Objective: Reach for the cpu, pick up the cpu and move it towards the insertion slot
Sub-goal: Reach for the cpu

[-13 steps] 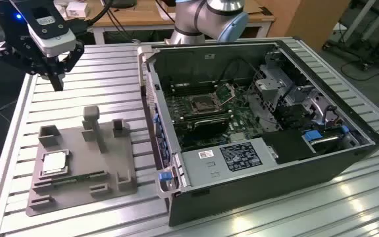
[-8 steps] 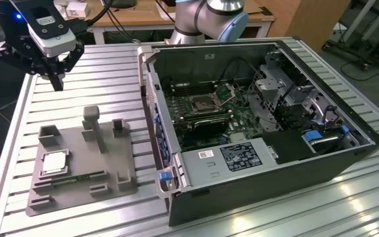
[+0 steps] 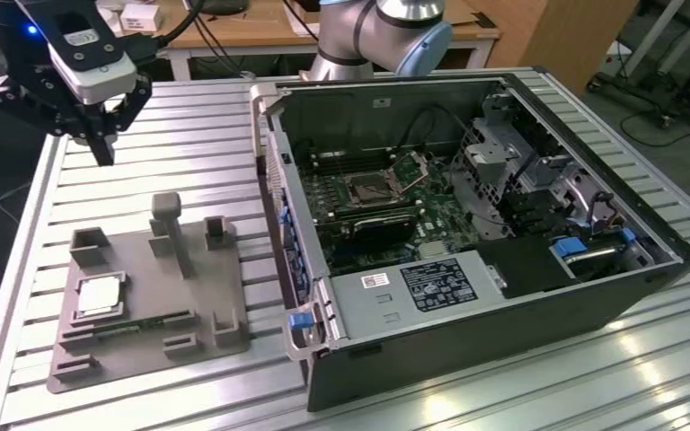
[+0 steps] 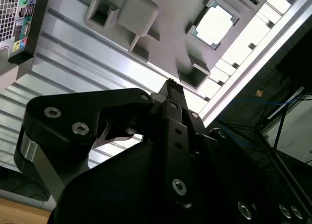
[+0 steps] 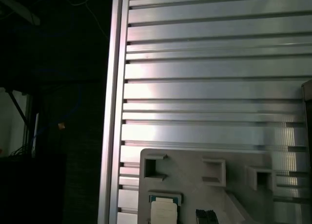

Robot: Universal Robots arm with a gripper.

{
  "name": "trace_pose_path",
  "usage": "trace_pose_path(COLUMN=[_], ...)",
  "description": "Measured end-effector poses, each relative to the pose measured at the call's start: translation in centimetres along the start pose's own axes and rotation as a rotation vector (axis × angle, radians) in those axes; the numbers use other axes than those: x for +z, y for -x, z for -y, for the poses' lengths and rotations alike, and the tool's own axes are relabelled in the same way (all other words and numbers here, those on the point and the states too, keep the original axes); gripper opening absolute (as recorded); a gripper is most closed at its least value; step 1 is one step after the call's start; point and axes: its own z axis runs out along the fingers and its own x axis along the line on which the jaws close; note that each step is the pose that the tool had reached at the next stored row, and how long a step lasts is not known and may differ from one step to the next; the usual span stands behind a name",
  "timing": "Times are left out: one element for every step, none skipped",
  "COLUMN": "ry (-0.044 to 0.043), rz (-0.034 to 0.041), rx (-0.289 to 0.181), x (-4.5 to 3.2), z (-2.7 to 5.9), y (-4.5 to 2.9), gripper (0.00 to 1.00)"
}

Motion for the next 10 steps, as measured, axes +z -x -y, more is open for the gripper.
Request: trace_pose_path(ry=[0.0000, 0.0000, 0.0000, 0.0000, 0.0000, 0.0000, 0.0000, 0.0000, 0.0000, 0.0000], rz=[0.0000, 0.0000, 0.0001, 0.0000, 0.0000, 0.0000, 0.0000, 0.0000, 0.0000, 0.0000], rx=[0.000, 0.000, 0.000, 0.000, 0.000, 0.000, 0.000, 0.000, 0.000, 0.000], x=[0.00, 0.01, 0.01, 0.00, 0.00, 0.01, 0.01, 0.00, 0.01, 0.01], z=[0.00, 0.00, 0.00, 0.00, 0.00, 0.00, 0.00, 0.00, 0.00, 0.00], y=[-0.02, -0.06, -0.09, -0.11, -0.11, -0.11, -0.11, -0.12, -0.12, -0.12], gripper=[0.11, 0.11, 0.11, 0.11, 0.11, 0.11, 0.11, 0.11, 0.11, 0.11])
